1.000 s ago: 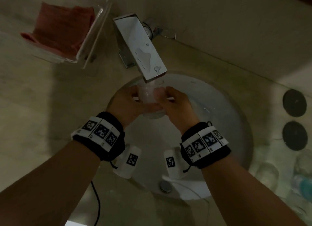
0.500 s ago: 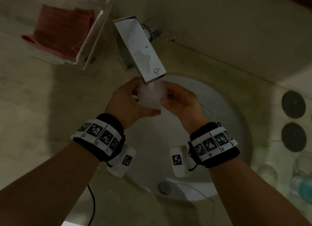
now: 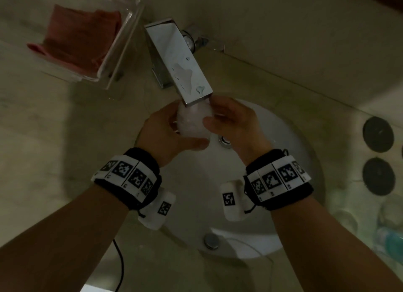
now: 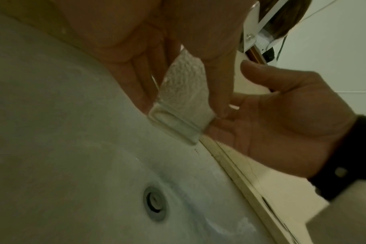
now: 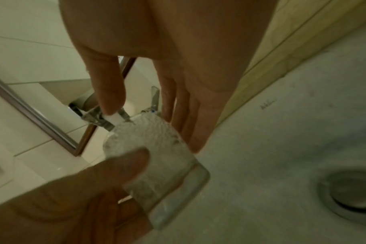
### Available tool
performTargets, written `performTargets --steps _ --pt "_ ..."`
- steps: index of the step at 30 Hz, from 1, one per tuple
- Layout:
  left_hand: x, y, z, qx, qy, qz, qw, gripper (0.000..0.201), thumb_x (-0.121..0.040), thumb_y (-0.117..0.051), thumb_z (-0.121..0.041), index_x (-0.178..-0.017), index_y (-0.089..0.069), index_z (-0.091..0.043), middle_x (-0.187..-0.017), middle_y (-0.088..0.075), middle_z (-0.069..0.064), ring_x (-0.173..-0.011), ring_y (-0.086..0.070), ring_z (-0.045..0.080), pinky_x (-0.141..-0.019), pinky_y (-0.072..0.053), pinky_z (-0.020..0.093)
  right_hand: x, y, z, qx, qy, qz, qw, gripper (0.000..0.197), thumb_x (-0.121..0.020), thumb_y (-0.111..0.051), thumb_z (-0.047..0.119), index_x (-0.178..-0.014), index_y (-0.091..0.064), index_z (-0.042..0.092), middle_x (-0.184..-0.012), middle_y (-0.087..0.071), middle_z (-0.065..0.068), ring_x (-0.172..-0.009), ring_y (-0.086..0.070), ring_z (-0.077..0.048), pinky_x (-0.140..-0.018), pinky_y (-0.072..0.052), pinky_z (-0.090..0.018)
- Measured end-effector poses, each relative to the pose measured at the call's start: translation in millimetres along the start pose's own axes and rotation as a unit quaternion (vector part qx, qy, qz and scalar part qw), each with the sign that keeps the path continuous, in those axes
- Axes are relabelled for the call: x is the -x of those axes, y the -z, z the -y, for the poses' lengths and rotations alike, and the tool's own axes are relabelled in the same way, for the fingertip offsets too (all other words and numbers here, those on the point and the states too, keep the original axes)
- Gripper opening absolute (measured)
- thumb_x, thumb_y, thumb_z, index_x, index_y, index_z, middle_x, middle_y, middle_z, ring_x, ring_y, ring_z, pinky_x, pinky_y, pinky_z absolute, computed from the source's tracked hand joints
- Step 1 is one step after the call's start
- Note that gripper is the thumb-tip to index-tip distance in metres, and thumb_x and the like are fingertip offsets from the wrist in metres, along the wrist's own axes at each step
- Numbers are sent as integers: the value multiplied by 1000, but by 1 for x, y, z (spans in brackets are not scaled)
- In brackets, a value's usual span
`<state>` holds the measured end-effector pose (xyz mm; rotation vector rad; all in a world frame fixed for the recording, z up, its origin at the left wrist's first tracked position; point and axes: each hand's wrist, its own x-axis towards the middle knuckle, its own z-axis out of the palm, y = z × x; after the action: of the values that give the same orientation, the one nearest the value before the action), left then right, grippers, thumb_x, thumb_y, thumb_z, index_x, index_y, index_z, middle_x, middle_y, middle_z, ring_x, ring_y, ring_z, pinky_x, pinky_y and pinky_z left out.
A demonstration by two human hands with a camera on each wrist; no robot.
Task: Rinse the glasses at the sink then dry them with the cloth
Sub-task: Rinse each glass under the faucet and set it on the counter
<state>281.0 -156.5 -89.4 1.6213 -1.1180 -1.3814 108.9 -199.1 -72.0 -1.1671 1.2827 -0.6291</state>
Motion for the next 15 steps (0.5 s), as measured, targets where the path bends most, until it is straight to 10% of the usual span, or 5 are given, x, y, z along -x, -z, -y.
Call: performTargets --steps 3,5,15 --pt "2 -2 -2 26 57 30 998 42 -64 -81 -43 -100 -72 -23 -84 -77 -10 -78 -73 1 -68 -58 18 5 -4 -10 25 -75 20 997 38 -78 -77 44 -96 -72 11 -102 -76 -17 -99 -73 -33 -94 -56 -57" --pt "3 -5 0 64 116 54 990 32 -69 -75 -44 -90 -76 -20 -83 -78 0 -76 -75 11 -69 -61 26 5 -7 -13 36 -124 7 992 58 -72 -73 60 -83 -71 3 -96 -73 -26 -93 -71 -44 -86 -56 -62" --pt "-2 -10 -5 161 282 27 945 40 -87 -68 -47 -92 -73 -7 -90 -76 11 -75 -73 21 -67 -63 35 -6 -12 -18 98 -237 -66 964 81 -73 -67 73 -95 -74 -5 -88 -78 -18 -81 -76 -34 -86 -61 -50"
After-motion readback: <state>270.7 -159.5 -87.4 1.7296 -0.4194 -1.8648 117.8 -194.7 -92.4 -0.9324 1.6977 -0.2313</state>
